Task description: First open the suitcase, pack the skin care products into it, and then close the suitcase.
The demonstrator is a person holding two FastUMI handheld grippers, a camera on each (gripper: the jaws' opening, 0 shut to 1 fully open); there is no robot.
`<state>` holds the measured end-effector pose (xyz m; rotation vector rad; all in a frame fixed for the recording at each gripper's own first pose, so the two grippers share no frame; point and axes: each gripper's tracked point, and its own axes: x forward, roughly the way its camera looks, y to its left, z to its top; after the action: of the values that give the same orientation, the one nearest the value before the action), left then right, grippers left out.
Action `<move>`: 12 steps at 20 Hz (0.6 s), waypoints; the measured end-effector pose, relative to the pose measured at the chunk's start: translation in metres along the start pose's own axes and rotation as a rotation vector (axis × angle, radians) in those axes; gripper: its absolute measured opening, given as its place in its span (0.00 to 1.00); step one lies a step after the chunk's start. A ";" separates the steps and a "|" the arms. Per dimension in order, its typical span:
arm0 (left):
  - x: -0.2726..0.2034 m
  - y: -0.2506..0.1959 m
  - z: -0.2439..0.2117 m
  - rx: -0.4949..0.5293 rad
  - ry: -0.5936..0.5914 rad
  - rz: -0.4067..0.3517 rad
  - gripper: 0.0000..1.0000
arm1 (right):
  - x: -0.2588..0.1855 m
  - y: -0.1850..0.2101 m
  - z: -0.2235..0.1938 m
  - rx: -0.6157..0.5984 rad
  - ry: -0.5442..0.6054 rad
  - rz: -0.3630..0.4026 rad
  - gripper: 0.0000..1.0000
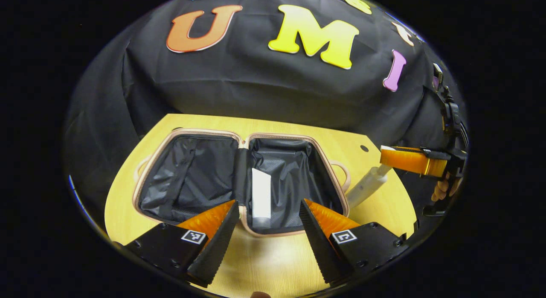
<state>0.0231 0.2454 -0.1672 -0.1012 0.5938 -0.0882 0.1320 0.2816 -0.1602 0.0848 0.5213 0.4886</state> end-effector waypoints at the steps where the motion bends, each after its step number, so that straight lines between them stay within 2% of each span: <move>1: -0.008 0.005 0.000 -0.004 -0.029 0.002 0.91 | -0.003 0.004 0.005 -0.011 -0.012 0.011 0.35; 2: -0.013 0.009 0.002 -0.001 -0.056 0.004 0.91 | -0.007 0.009 0.009 -0.022 -0.019 0.017 0.33; 4: -0.028 0.023 0.002 0.013 -0.105 0.016 0.92 | -0.012 0.020 0.014 -0.032 -0.026 0.036 0.35; 8: -0.042 0.050 -0.019 -0.027 -0.113 0.049 0.91 | -0.018 0.055 0.027 -0.028 -0.041 0.116 0.35; 11: -0.053 0.061 -0.018 -0.068 -0.150 0.058 0.92 | -0.009 0.075 0.020 -0.070 -0.023 0.139 0.33; 12: -0.055 0.065 -0.015 -0.060 -0.176 0.063 0.93 | -0.005 0.081 0.014 -0.076 -0.012 0.147 0.35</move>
<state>-0.0276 0.3155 -0.1572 -0.1465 0.4231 0.0000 0.1008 0.3516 -0.1296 0.0535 0.4866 0.6502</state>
